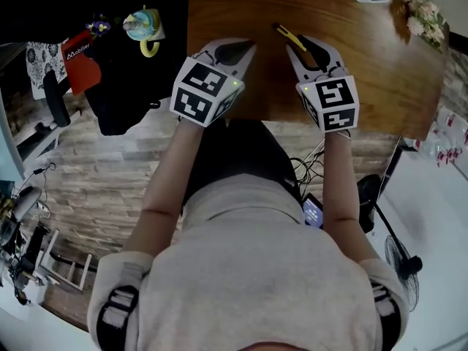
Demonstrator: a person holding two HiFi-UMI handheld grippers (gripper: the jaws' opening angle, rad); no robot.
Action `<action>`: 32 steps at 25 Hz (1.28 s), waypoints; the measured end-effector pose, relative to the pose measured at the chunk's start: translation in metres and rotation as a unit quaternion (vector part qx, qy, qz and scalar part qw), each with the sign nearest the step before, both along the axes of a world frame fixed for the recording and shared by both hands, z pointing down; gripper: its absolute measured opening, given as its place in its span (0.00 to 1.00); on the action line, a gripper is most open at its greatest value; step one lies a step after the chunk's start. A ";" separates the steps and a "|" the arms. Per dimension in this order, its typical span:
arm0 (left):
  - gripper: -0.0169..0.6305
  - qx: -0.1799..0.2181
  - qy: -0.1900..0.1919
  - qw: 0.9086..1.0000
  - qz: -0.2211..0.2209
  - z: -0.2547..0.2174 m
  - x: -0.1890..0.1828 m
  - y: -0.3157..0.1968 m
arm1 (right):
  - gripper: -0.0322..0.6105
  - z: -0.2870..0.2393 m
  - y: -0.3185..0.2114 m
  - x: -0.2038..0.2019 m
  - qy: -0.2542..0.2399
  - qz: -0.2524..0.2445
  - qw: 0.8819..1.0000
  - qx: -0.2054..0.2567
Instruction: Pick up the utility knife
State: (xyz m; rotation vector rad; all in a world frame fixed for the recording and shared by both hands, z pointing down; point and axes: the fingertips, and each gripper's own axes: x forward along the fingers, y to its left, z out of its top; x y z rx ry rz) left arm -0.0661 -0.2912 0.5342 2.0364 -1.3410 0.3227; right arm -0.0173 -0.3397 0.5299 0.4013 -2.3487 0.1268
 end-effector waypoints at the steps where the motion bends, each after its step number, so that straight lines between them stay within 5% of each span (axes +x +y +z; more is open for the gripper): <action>1: 0.05 -0.001 0.003 1.000 -0.002 0.002 -0.001 -0.003 | 0.23 0.005 -0.001 -0.002 0.006 -0.004 1.000 -0.001; 13: 0.05 -0.025 0.035 0.999 0.009 0.029 0.006 -0.018 | 0.17 0.059 -0.015 -0.009 0.095 -0.070 0.993 -0.001; 32: 0.05 -0.027 0.030 0.999 0.010 0.030 0.011 -0.014 | 0.16 0.066 -0.007 -0.007 0.104 -0.084 0.991 -0.001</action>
